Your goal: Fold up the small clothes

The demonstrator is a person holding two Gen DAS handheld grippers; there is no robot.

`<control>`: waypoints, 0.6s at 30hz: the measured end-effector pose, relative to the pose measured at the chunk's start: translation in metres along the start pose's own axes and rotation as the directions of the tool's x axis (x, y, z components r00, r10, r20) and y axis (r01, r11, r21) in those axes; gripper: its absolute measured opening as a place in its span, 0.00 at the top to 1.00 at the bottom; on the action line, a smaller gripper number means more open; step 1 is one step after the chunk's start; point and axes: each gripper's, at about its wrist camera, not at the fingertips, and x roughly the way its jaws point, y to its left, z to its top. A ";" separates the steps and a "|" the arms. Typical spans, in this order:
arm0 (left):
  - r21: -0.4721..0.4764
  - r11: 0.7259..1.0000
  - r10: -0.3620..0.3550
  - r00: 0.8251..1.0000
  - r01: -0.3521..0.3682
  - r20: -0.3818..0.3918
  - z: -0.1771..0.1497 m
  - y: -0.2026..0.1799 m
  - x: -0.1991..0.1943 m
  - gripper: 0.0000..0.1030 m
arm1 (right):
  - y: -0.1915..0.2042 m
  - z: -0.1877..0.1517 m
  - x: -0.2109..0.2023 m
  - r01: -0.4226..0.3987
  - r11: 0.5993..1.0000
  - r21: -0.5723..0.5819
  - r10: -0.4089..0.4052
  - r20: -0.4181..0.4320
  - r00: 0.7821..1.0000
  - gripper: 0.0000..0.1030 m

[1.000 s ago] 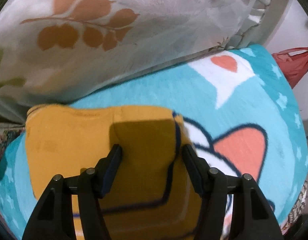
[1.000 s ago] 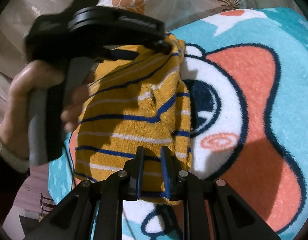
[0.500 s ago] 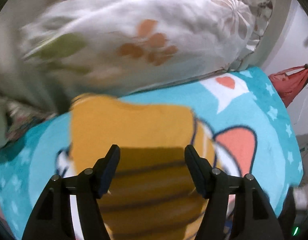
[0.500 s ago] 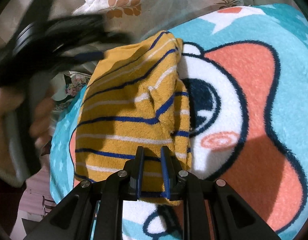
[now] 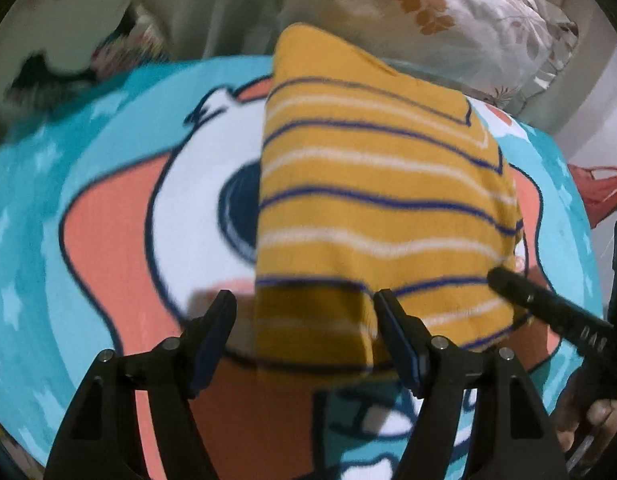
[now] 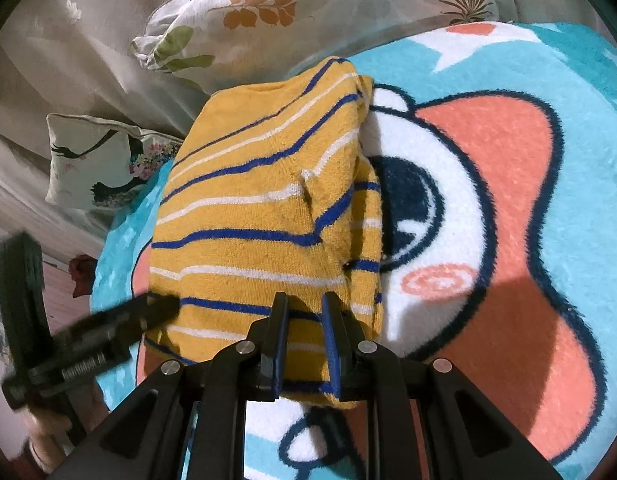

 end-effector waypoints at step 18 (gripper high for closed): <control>-0.067 0.982 0.185 0.975 -0.178 0.123 -0.030 0.029 -0.085 0.29 | 0.069 0.044 0.022 0.057 0.976 -0.209 -0.065 -0.031 0.997 0.67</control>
